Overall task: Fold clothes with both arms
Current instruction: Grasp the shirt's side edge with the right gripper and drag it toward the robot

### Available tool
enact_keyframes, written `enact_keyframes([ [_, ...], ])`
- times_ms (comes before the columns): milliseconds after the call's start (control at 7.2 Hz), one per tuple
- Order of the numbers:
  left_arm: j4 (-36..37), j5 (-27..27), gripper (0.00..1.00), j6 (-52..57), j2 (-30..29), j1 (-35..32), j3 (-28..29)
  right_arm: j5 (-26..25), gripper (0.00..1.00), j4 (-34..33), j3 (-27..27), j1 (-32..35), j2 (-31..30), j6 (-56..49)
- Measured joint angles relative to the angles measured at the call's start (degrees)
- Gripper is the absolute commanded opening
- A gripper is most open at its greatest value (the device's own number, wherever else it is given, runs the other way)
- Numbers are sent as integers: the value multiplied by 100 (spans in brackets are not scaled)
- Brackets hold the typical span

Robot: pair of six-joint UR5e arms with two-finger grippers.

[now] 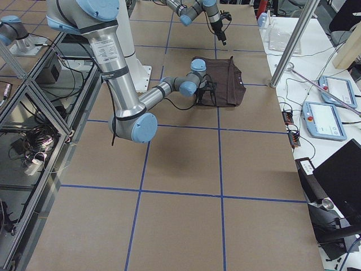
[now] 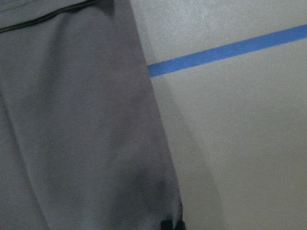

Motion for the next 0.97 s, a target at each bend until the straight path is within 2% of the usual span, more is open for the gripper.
enact_keyframes([
  [278, 68, 0, 100, -1, -3, 1, -89, 68, 0, -49, 748, -221, -536, -1],
  [417, 114, 0, 100, -9, -7, 8, -126, 98, 0, -69, 1352, -429, -1090, 2],
  [694, 143, 0, 100, -36, -30, 31, -158, 143, 0, -62, 2812, -1118, -2605, 50],
  [833, 146, -2, 100, -57, -41, 80, -182, 237, 10, -35, 3376, -1544, -3182, 88],
  [972, 147, -8, 100, -85, -49, 179, -232, 327, 99, -22, 3689, -2009, -3447, 179],
])
